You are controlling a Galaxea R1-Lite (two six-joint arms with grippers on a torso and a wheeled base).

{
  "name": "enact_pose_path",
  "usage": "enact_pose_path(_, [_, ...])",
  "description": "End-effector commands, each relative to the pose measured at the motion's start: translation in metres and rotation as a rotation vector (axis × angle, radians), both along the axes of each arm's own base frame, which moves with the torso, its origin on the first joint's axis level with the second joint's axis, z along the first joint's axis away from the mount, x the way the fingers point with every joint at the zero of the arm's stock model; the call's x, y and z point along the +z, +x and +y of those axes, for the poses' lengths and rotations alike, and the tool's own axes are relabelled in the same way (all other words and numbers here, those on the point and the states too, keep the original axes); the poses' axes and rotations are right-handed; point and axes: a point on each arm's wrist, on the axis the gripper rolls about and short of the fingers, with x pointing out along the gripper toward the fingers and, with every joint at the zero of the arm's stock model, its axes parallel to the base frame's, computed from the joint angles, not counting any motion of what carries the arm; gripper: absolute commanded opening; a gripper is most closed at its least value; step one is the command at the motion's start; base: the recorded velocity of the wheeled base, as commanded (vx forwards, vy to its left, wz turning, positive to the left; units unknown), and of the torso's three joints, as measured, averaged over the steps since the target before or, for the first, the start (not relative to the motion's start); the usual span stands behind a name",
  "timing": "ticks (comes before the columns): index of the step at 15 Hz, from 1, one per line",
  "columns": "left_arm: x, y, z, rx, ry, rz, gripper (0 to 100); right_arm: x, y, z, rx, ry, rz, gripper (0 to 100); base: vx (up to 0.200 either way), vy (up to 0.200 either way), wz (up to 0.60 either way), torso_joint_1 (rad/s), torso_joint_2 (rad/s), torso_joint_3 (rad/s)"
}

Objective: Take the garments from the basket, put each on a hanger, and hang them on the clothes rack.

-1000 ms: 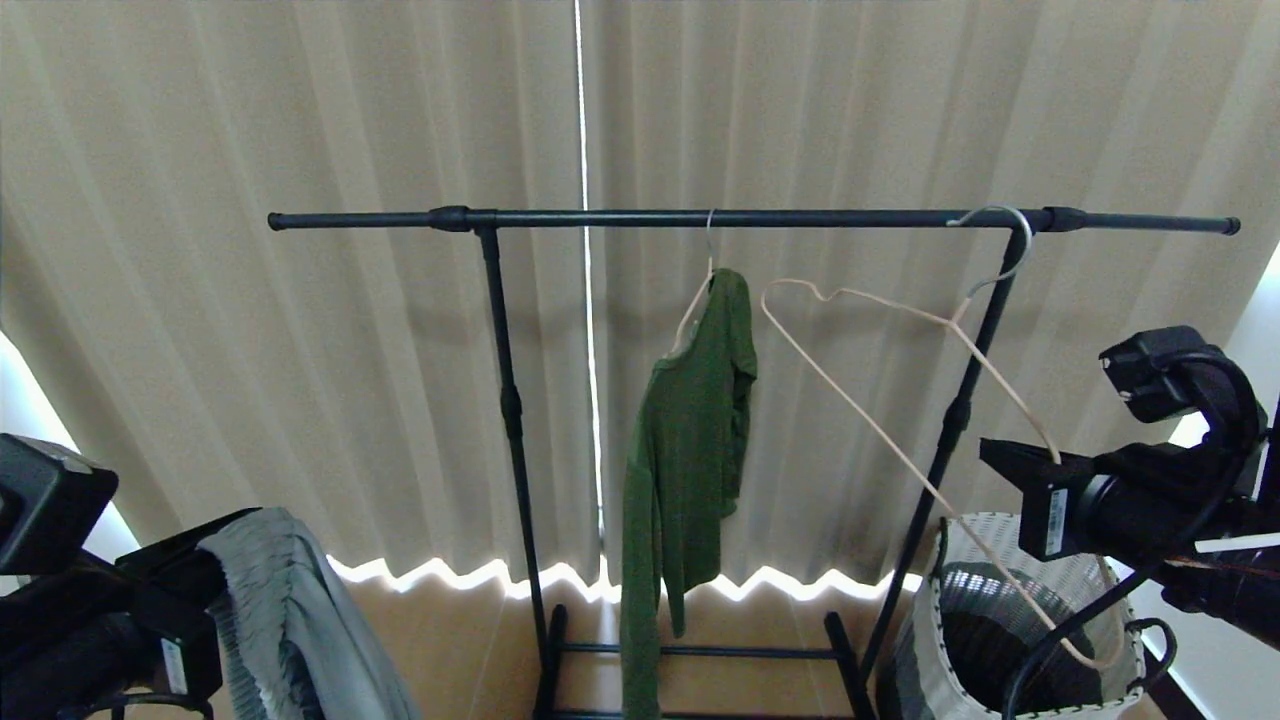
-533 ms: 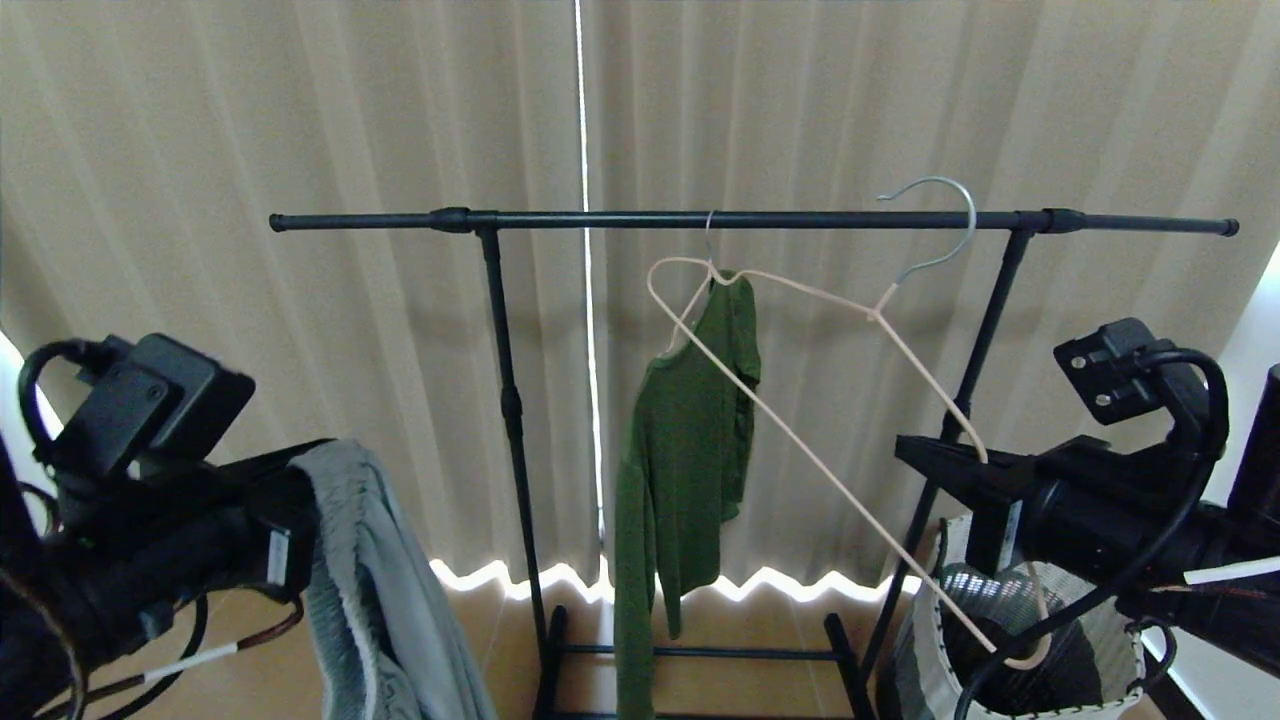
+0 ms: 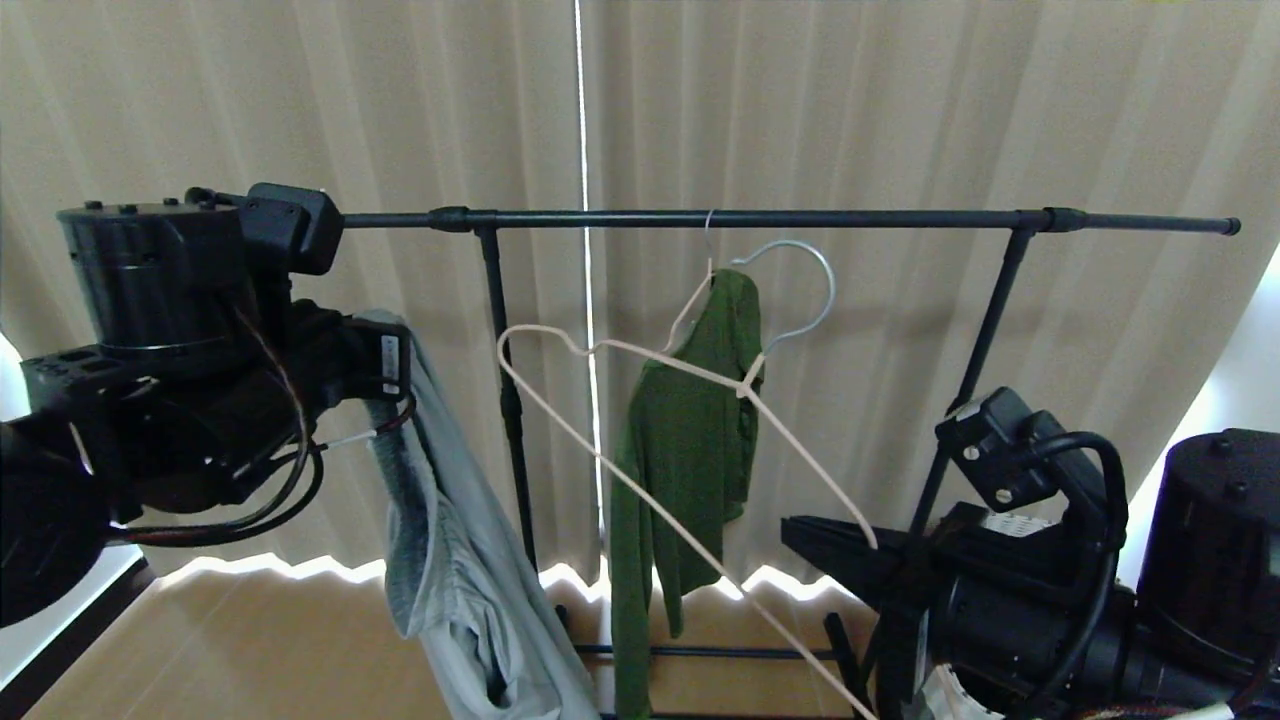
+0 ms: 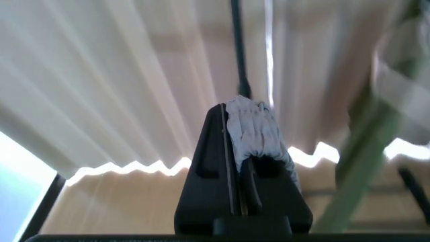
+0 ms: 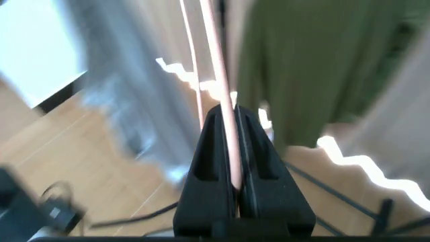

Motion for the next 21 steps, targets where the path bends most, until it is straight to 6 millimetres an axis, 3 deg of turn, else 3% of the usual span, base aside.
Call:
enact_pose_path(1, [-0.006,0.019,-0.007,0.011,0.000,0.014,0,-0.003,-0.005,0.008,0.038,-0.009,0.009,0,0.000,0.000,0.00,0.000,0.00,0.000])
enact_pose_path(7, [-0.001,0.025,-0.010,0.013,-0.008,-0.004,0,-0.008,-0.018,0.023,0.117,-0.028,0.022,0,0.000,0.000,0.00,0.000,0.00,0.000])
enact_pose_path(11, [0.001,0.024,-0.009,0.013,-0.010,-0.010,0,-0.014,-0.012,0.031,0.109,-0.044,0.034,0,0.000,0.000,0.00,0.000,0.00,0.000])
enact_pose_path(14, [-0.006,0.034,0.003,0.084,0.014,0.008,0,-0.010,-0.016,0.029,0.120,-0.026,0.019,0,0.000,0.000,0.00,0.000,0.00,0.000])
enact_pose_path(21, [-0.008,0.040,0.001,0.100,0.011,0.011,0,-0.010,-0.022,0.035,0.152,-0.027,0.018,0,0.000,0.000,0.00,0.000,0.00,0.000])
